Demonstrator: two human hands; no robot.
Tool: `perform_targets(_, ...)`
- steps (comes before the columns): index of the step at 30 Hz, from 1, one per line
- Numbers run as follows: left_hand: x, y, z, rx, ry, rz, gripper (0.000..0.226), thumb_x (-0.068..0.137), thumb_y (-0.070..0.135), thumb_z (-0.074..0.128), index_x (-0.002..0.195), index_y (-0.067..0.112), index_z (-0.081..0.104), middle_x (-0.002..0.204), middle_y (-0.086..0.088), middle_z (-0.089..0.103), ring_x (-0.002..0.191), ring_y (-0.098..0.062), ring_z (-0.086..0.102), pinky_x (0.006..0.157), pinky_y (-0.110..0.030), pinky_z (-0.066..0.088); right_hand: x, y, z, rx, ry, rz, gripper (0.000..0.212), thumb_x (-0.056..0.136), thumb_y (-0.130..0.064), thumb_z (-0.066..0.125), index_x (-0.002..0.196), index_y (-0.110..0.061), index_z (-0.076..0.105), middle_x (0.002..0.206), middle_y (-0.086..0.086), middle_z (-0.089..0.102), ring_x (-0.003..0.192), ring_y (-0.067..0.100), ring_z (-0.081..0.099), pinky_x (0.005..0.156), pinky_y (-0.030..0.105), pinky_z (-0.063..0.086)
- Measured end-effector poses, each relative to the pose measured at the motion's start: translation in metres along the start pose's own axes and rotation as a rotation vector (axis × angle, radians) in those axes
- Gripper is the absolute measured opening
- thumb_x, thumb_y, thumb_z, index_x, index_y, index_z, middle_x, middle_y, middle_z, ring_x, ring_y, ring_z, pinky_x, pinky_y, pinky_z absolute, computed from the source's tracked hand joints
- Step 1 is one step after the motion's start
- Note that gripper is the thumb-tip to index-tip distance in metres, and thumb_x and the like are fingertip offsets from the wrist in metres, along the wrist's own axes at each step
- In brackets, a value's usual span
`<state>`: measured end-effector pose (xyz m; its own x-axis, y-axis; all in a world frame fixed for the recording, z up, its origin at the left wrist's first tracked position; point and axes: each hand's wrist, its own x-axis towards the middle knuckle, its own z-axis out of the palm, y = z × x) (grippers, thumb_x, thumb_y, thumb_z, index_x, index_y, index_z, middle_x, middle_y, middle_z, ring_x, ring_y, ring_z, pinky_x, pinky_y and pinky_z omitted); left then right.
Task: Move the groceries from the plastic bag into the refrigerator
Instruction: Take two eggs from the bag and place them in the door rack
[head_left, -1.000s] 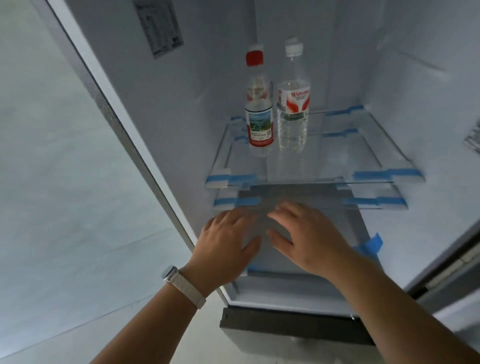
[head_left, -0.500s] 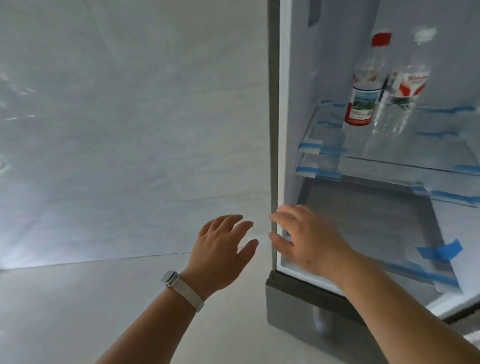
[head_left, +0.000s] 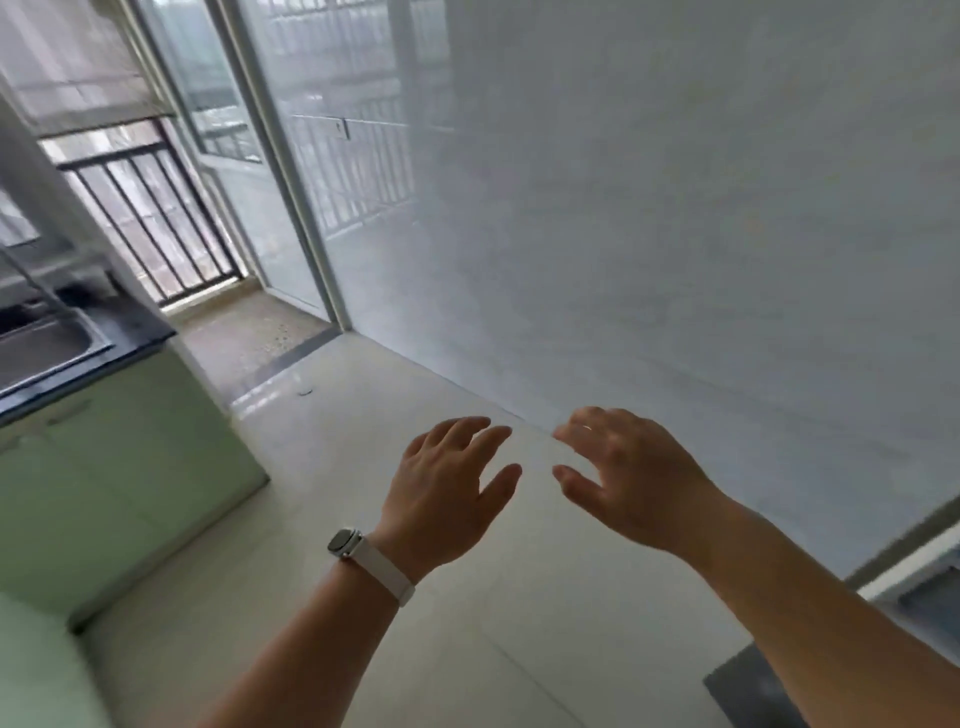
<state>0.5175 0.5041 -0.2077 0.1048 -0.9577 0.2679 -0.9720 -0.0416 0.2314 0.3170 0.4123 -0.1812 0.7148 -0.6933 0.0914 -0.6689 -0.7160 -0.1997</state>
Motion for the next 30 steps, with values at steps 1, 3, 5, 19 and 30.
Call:
perform_targets(1, -0.012, -0.017, -0.008, 0.015, 0.014, -0.043, 0.057, 0.094, 0.060, 0.032, 0.137, 0.029, 0.054, 0.139, 0.004, 0.057, 0.131, -0.020, 0.049, 0.106, -0.038, 0.037, 0.012, -0.018, 0.003, -0.002, -0.011, -0.053, 0.063, 0.087, -0.059, 0.028, 0.127, -0.022, 0.060, 0.130, 0.002, 0.060, 0.114, 0.028, 0.057, 0.092, 0.041, 0.046)
perform_targets(3, -0.036, -0.048, -0.023, 0.041, 0.034, -0.135, 0.058, 0.093, 0.061, 0.031, 0.137, 0.029, 0.054, 0.139, 0.004, 0.056, 0.131, -0.021, 0.048, 0.106, -0.040, 0.038, 0.033, -0.051, 0.010, -0.006, -0.022, -0.155, 0.065, 0.087, -0.061, 0.026, 0.130, -0.023, 0.058, 0.132, 0.000, 0.058, 0.118, 0.026, 0.055, 0.094, 0.040, 0.043)
perform_targets(5, -0.060, -0.073, -0.035, 0.063, 0.064, -0.221, 0.058, 0.093, 0.060, 0.032, 0.136, 0.029, 0.054, 0.138, 0.004, 0.057, 0.130, -0.022, 0.049, 0.105, -0.042, 0.039, 0.052, -0.082, 0.016, -0.014, -0.031, -0.246, 0.064, 0.087, -0.061, 0.027, 0.130, -0.024, 0.057, 0.132, -0.001, 0.058, 0.118, 0.025, 0.054, 0.093, 0.039, 0.042)
perform_targets(19, -0.101, -0.187, -0.062, 0.256, 0.168, -0.650, 0.051, 0.091, 0.054, 0.042, 0.128, 0.024, 0.061, 0.130, 0.002, 0.063, 0.124, -0.021, 0.054, 0.103, -0.042, 0.040, 0.197, -0.197, 0.066, 0.004, -0.121, -0.744, 0.060, 0.089, -0.061, 0.032, 0.133, -0.027, 0.054, 0.134, -0.001, 0.058, 0.123, 0.024, 0.054, 0.099, 0.038, 0.043)
perform_targets(30, -0.036, -0.237, -0.082, 0.383, 0.226, -0.845, 0.047, 0.090, 0.050, 0.045, 0.126, 0.024, 0.062, 0.126, 0.004, 0.064, 0.121, -0.020, 0.056, 0.096, -0.040, 0.044, 0.330, -0.226, 0.078, 0.067, -0.139, -1.021, 0.054, 0.089, -0.057, 0.036, 0.122, -0.023, 0.061, 0.122, 0.003, 0.065, 0.113, 0.027, 0.059, 0.091, 0.040, 0.048)
